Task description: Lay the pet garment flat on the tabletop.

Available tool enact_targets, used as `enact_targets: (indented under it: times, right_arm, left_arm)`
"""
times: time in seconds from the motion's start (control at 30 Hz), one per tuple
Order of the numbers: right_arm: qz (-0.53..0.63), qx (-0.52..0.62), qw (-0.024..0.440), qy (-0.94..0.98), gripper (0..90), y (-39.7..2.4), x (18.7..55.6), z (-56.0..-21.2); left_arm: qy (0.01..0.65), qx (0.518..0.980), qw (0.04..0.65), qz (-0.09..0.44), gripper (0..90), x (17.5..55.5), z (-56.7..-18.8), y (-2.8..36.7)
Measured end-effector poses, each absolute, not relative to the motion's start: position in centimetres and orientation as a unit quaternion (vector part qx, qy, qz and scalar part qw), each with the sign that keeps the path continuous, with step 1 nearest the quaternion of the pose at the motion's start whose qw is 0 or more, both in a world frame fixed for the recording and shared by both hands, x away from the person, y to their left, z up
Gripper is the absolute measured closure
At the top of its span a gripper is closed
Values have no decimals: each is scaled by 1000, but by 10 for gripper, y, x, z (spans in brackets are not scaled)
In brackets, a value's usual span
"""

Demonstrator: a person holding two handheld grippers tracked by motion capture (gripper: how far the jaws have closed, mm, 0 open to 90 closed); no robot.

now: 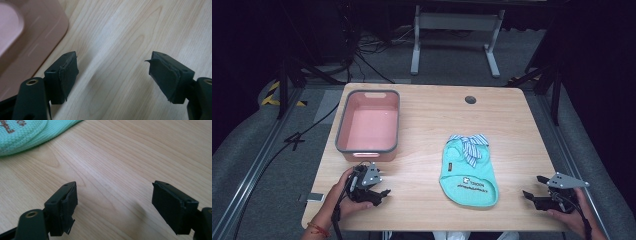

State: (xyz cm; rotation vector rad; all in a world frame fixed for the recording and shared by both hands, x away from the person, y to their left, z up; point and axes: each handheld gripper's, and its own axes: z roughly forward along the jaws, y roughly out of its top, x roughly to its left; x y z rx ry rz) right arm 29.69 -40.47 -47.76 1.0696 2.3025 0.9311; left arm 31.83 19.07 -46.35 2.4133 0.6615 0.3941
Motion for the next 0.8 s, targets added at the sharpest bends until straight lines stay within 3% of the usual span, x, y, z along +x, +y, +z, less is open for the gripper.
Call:
enact_targets:
  times: [0.37, 0.43, 0.8]
  right_arm:
    - [361, 421, 186, 811, 206, -428, 294, -487]
    - [361, 421, 184, 811, 201, -428, 294, -487]
    - [363, 418, 181, 813, 195, -428, 296, -487]
  left_arm:
    - [297, 889, 329, 113, 192, 320, -475, 221]
    - [308, 882, 339, 111, 153, 318, -480, 228]
    - [333, 868, 347, 127, 153, 308, -482, 234]
